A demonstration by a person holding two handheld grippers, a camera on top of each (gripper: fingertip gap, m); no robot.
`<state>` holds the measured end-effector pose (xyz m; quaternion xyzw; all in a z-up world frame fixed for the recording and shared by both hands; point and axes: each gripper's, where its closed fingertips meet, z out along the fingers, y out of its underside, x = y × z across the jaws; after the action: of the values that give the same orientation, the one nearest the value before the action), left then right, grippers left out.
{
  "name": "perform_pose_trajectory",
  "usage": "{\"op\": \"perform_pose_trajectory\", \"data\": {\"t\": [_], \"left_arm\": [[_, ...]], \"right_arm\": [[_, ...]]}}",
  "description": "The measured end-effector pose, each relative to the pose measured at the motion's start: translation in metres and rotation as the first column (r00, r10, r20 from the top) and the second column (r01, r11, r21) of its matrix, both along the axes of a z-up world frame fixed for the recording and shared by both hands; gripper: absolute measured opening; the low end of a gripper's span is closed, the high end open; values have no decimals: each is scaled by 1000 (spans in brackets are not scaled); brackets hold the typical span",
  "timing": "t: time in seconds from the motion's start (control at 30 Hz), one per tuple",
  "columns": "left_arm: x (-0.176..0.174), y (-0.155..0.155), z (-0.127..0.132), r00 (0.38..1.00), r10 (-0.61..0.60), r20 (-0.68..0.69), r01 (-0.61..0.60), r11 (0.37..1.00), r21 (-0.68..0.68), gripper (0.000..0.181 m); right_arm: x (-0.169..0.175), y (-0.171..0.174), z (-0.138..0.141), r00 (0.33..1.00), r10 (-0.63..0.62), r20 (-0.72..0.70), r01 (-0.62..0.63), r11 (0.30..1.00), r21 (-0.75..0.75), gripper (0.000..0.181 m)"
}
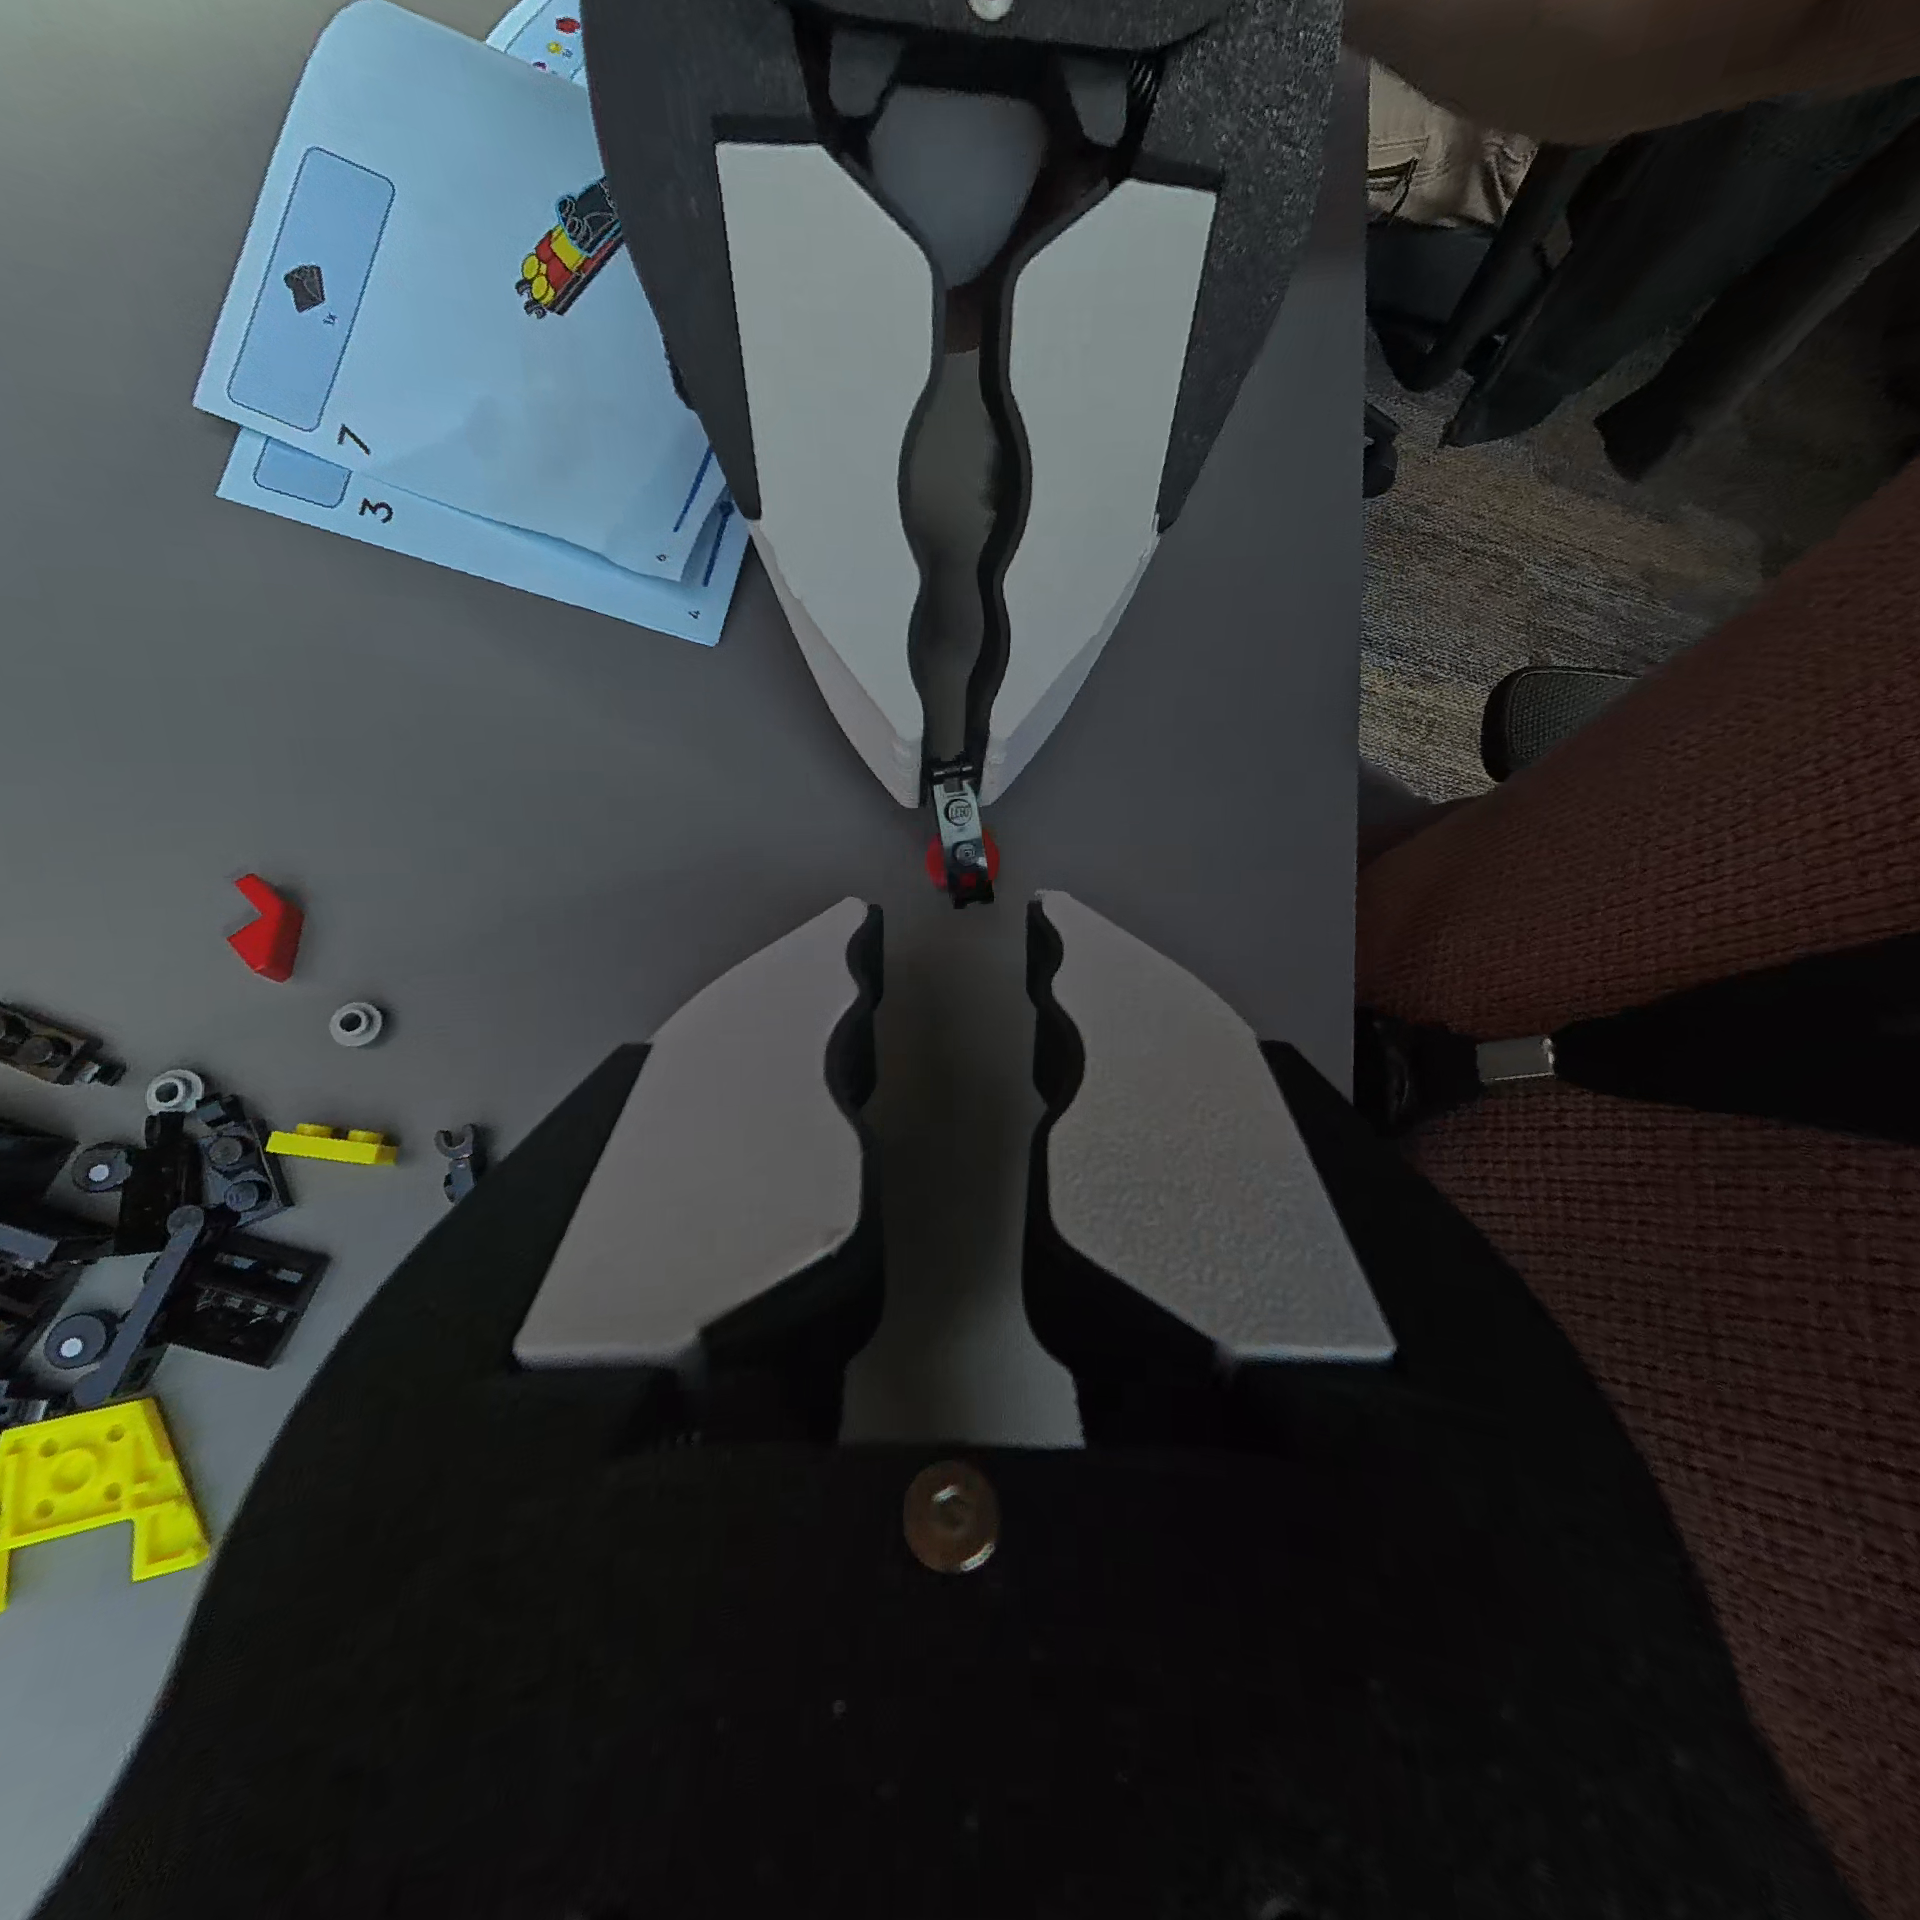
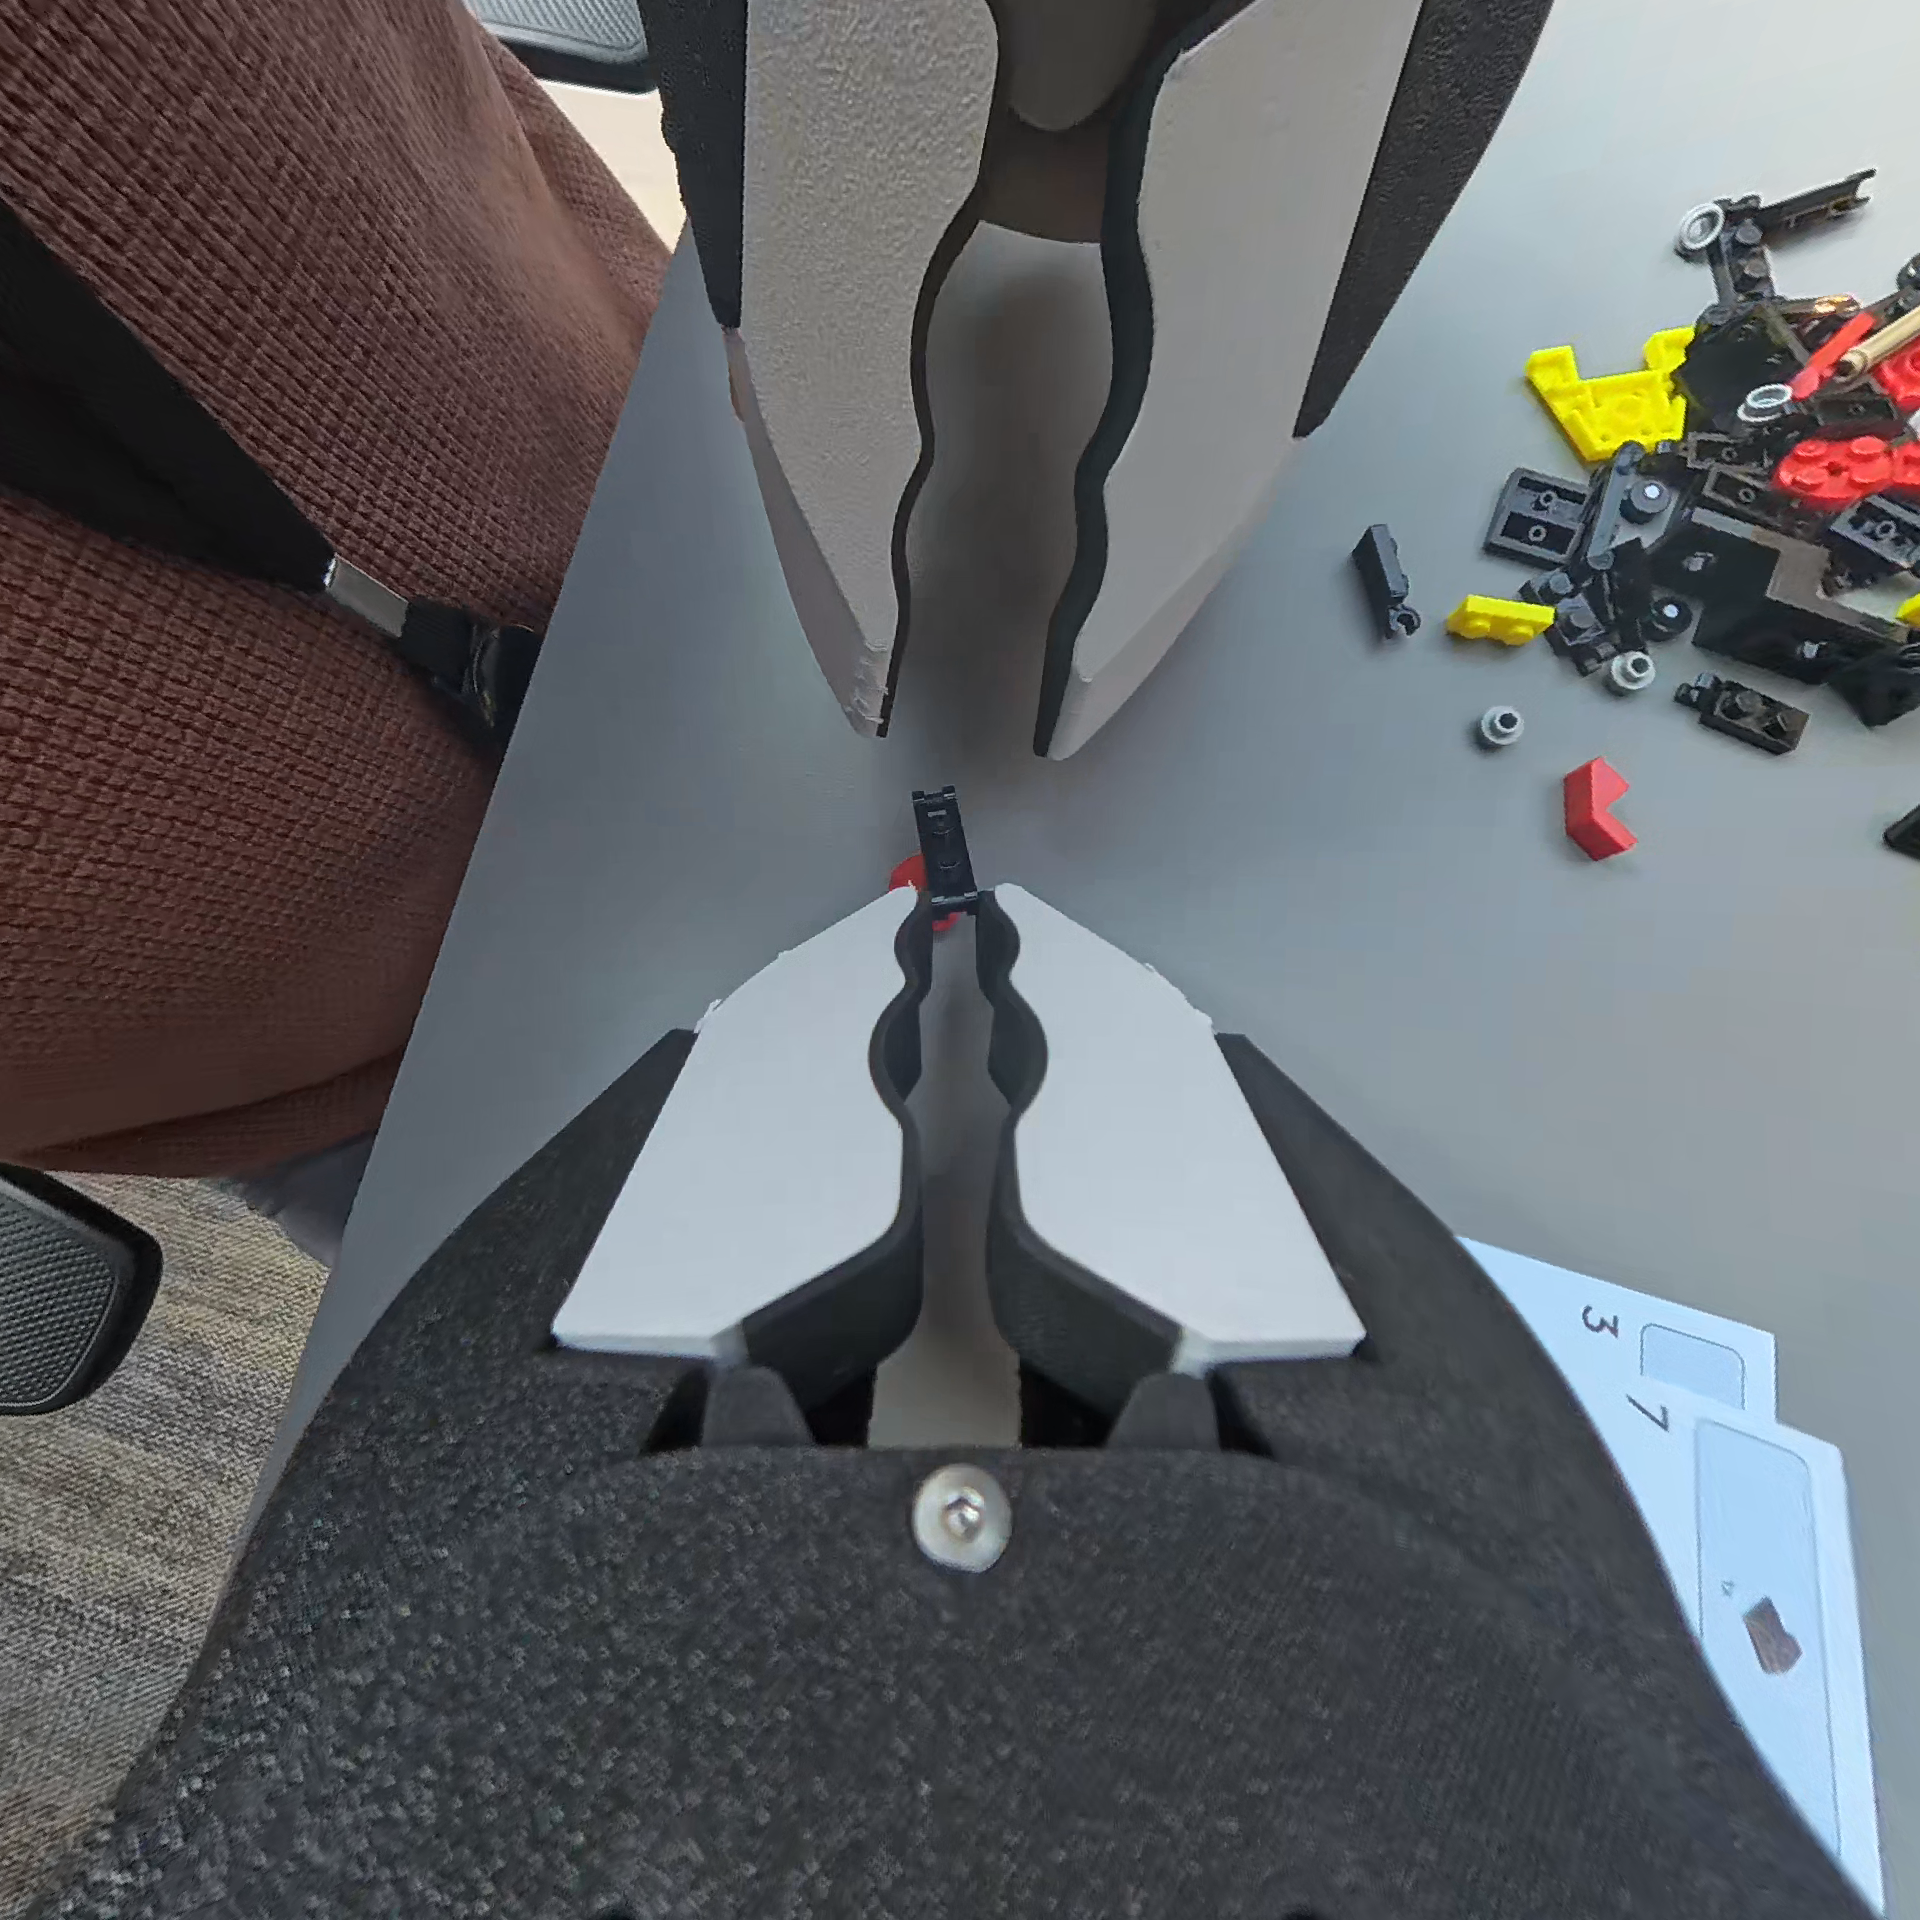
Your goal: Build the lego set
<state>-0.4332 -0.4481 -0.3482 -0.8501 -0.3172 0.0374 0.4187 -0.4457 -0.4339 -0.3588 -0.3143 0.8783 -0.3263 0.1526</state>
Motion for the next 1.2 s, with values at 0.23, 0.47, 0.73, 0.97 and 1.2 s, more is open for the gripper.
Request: {"op": "perform_pose_trajectory", "data": {"t": [0.23,0.47,0.73,0.97,1.2], "left_arm": [[-3,4,-4,1000,31,2,-31,999,-22,26],[-5,10,-1,1000,24,3,-24,1000,-12,26],[-4,10,-2,1000,21,7,-21,1000,-11,26],[-4,9,-5,1000,15,11,-15,1000,-11,26],[-5,14,-7,1000,-10,11,10,1000,-15,27]], "right_arm": [[-2,0,-13,999,50,-21,-49,998,25,7],[-1,3,-7,999,49,-3,-49,999,11,7],[-3,5,-14,1000,12,-28,-10,999,45,8],[-3,10,-15,999,-11,-51,14,997,75,8],[-5,13,-15,997,-17,-74,25,995,100,10]]}}
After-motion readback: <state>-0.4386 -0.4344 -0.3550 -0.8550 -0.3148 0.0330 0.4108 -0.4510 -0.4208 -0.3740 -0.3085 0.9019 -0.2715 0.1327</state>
